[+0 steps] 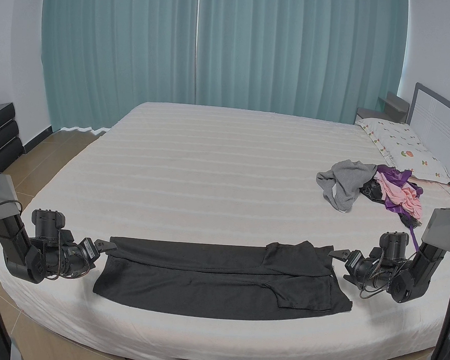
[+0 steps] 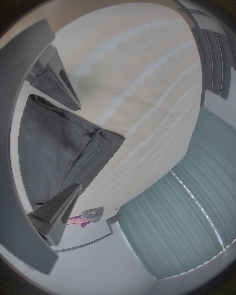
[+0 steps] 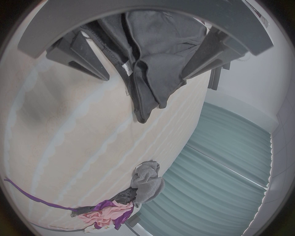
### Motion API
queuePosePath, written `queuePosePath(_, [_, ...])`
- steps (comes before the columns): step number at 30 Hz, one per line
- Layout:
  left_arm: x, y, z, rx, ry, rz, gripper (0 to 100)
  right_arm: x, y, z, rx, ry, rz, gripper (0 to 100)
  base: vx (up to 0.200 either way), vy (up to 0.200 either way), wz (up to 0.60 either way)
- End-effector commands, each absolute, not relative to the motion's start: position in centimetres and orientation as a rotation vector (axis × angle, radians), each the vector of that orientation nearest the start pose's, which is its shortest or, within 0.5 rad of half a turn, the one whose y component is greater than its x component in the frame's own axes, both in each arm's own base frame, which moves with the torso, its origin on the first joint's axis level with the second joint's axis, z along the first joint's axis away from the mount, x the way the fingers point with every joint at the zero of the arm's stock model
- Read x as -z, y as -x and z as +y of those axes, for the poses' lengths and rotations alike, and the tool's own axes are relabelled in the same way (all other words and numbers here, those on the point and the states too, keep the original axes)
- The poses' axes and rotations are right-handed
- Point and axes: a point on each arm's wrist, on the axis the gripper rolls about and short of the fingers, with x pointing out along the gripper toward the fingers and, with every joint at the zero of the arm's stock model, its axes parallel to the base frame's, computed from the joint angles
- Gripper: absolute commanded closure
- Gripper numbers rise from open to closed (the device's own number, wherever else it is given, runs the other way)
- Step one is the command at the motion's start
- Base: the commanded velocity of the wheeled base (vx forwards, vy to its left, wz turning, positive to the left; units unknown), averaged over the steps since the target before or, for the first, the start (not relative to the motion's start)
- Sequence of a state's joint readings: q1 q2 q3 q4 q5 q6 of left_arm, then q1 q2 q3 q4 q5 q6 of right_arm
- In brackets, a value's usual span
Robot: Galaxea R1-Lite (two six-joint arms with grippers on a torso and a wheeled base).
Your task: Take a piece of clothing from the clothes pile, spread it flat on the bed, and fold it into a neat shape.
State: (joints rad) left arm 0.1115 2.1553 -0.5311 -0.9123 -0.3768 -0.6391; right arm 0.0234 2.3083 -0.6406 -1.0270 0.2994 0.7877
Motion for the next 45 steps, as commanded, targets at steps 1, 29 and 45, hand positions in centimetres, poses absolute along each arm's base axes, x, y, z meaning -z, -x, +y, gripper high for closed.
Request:
queuePosePath(1, [-0.3, -30.7, 3.2, 0.104, 0.739, 0.767, 0, 2.0, -34.0, 2.0, -0.056, -0.836, 0.740, 0, 0.000, 0.000, 0.00])
queuePosePath(29, [2.6, -28.8, 2.9, 0.145, 0.630, 0.884, 100, 1.6, -33.8, 2.9, -0.079, -0.825, 0.744, 0, 0.000, 0.000, 0.00])
queuePosePath(45, [2.2, -27.1, 3.6, 0.100, 0.631, 0.900, 100, 1.0, -33.7, 2.6, -0.078, -0.829, 0.731, 0, 0.000, 0.000, 0.00])
